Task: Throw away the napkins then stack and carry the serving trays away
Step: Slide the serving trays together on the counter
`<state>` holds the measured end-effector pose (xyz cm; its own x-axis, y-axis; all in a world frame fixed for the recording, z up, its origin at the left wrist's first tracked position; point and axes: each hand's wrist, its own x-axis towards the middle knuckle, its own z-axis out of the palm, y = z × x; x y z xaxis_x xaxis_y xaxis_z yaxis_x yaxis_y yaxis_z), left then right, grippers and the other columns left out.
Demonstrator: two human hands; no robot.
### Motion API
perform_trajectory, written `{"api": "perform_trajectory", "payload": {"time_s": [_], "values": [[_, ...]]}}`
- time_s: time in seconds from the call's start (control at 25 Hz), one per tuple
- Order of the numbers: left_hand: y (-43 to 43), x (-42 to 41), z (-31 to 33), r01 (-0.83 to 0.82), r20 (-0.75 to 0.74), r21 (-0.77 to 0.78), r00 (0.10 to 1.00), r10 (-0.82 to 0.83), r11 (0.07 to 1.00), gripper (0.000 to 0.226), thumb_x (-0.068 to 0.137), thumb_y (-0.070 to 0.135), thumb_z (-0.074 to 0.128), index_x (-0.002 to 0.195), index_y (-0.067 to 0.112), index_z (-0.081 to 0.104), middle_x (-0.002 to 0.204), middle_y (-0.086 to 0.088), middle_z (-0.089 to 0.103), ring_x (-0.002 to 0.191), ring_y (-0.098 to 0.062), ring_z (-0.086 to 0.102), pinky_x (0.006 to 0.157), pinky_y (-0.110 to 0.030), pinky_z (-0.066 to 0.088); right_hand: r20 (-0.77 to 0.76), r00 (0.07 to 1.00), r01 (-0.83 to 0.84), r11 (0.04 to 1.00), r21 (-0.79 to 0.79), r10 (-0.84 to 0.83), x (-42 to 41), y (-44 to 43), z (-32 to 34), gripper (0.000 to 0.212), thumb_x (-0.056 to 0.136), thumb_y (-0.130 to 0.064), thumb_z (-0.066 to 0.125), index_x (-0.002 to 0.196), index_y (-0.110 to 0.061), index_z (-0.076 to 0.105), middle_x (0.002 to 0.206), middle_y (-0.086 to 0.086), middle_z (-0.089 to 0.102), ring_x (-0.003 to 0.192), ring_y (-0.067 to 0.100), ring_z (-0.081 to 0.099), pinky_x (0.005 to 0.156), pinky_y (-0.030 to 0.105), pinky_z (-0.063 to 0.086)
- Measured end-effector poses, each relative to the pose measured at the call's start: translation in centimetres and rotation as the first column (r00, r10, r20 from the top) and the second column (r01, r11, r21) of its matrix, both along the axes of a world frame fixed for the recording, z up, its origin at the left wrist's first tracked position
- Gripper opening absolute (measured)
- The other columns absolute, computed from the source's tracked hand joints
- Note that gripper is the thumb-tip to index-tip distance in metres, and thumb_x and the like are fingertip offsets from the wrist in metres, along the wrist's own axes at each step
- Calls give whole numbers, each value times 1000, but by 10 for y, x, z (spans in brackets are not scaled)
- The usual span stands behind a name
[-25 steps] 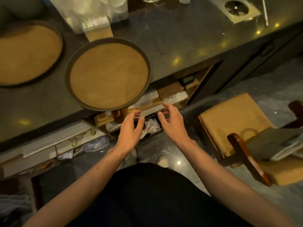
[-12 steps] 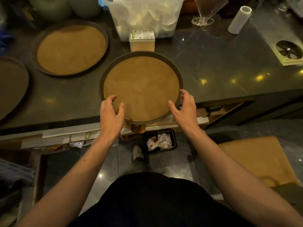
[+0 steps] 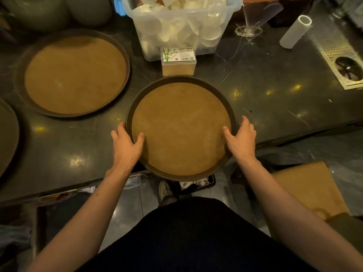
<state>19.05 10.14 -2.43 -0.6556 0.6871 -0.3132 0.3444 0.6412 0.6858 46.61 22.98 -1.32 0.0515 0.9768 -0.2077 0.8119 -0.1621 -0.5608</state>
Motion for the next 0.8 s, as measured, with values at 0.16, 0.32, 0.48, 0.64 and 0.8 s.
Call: {"api": "perform_trajectory", "payload": {"time_s": [0.16, 0.32, 0.48, 0.64, 0.8], "values": [[6, -10, -5, 14, -9, -35, 1000, -14, 999, 67, 91, 42, 57, 145, 11, 32, 140, -15, 39, 126, -35, 45, 101, -45, 39, 42, 999, 25, 994, -108, -21, -3, -2, -6, 77, 89, -45, 62, 149, -9, 28, 144, 16, 40, 130, 34, 44, 102, 47, 40], [7, -7, -7, -72, -47, -28, 996, 71, 997, 60, 91, 43, 56, 137, 8, 38, 134, -15, 42, 119, -35, 49, 95, -45, 41, 5, 998, 65, 994, -84, -64, -5, -5, -5, 67, 89, -44, 63, 138, -7, 39, 135, 15, 48, 123, 32, 48, 98, 43, 41], [0, 2, -2, -179, -34, 52, 983, 181, 982, 54, 91, 33, 61, 131, 4, 42, 132, -17, 42, 117, -33, 49, 94, -36, 38, -118, 989, 85, 996, -11, -85, -3, -15, -4, 54, 89, -39, 65, 128, -8, 44, 127, 10, 47, 116, 24, 48, 92, 32, 38], [-19, 16, 9, -253, -44, 113, 965, 259, 961, 52, 89, 30, 64, 129, 5, 43, 132, -14, 41, 116, -28, 49, 96, -32, 38, -180, 982, 75, 996, 51, -65, 1, -21, 2, 50, 88, -37, 66, 125, -9, 48, 123, 6, 47, 106, 15, 47, 88, 28, 37], [-48, 36, 29, -354, -57, 180, 928, 369, 918, 52, 88, 31, 66, 129, 8, 44, 131, -11, 42, 114, -23, 49, 97, -32, 40, -229, 973, 8, 995, 97, 14, 7, -26, 12, 49, 88, -37, 67, 124, -10, 49, 120, 4, 48, 103, 13, 48, 85, 25, 37]]}}
